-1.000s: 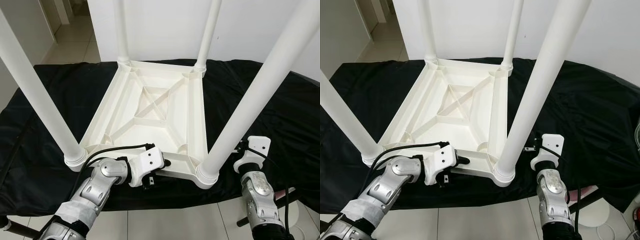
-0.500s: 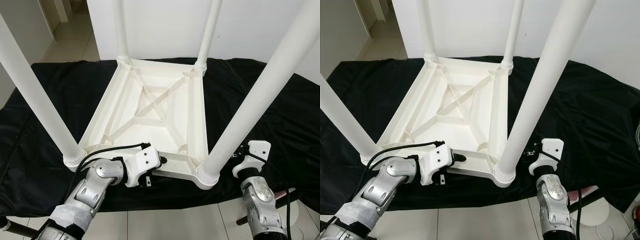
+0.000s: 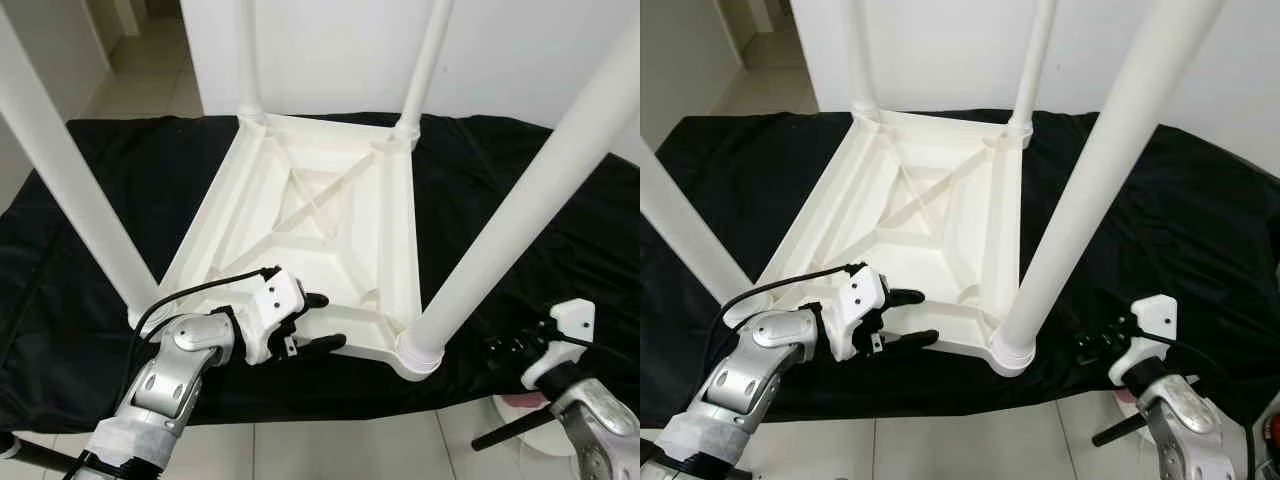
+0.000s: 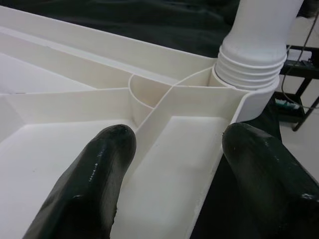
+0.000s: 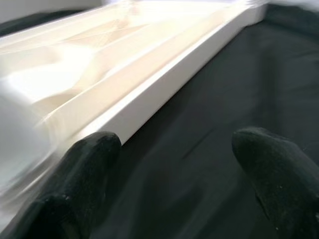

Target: Building children table

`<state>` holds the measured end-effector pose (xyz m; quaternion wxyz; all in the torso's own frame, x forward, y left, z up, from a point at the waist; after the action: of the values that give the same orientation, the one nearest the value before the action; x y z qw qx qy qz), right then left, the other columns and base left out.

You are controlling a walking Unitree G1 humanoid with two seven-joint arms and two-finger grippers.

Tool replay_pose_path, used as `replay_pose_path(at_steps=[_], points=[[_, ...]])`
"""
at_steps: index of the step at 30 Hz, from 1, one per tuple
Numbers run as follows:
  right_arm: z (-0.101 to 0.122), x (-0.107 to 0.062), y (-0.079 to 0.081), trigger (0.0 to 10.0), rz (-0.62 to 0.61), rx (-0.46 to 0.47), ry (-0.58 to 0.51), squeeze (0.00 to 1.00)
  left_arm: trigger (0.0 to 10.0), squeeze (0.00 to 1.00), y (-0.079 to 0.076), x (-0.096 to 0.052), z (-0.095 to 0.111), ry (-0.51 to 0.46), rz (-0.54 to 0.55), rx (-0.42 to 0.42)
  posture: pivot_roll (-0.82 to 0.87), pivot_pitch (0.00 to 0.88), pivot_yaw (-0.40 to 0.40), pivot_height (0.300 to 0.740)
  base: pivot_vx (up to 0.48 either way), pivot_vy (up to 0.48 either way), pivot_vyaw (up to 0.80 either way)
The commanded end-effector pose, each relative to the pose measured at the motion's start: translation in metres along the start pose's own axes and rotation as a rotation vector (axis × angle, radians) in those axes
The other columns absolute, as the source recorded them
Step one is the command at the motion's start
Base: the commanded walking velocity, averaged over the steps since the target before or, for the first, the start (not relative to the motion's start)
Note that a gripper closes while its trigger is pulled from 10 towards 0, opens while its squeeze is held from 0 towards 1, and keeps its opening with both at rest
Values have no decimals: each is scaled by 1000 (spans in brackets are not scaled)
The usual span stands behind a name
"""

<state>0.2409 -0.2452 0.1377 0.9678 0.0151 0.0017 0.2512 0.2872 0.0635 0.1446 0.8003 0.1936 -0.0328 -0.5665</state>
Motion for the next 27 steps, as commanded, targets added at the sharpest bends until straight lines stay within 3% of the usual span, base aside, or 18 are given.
replay_pose_path(at_steps=[1, 3, 7, 13, 17, 18, 20, 24, 27], points=[[3, -8, 16, 10000, 160, 22, 43, 0, 10000, 0, 6, -5, -1, 13, 68, 3, 18, 102, 4, 740, 0, 0, 0], [4, -9, 19, 10000, 189, 26, 57, 0, 10000, 0, 7, -5, -1, 15, 67, 3, 18, 102, 4, 740, 0, 0, 0], [8, 5, 45, 10000, 388, -3, 81, 0, 10000, 0, 10, -4, 1, 27, 58, 11, 13, 94, 23, 740, 0, 0, 0], [19, 15, 53, 10000, 465, -17, 52, 0, 10000, 0, 18, -3, 2, 39, 88, 12, 24, 83, 19, 740, 0, 0, 0], [22, 20, 54, 10000, 465, -29, 34, 0, 10000, 0, 20, -3, 2, 43, 99, 13, 24, 83, 19, 740, 0, 0, 0], [27, 36, 49, 10000, 409, -68, -8, 0, 10000, 0, 22, -1, 2, 47, 109, 22, 31, 66, 4, 740, 0, 0, 0], [30, 49, 45, 10000, 357, -89, -44, 0, 10000, 0, 23, 3, 4, 38, 109, 27, 32, 63, 0, 740, 0, 0, 0], [34, 61, 42, 10000, 299, -92, -98, 0, 10000, 0, 23, 8, 6, 29, 107, 25, 31, 58, -2, 740, 0, 0, 0], [36, 69, 38, 10000, 251, -53, -142, 0, 10000, 0, 15, 23, 6, 16, 68, 21, 21, 60, -5, 740, 0, 0, 0]])
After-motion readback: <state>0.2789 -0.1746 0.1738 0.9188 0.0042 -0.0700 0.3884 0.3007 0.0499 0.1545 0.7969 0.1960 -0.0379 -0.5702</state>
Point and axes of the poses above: a point about 5 cm out from each wrist's last joint towards the gripper, its own x axis pointing out of the wrist towards the gripper, its own z axis along the axis of the wrist's last joint, y = z × x, the point moved 3 cm from there along x, pointing out of the wrist towards the gripper, and after that the axes turned 6 degrees about x, right-handed, at the moved point
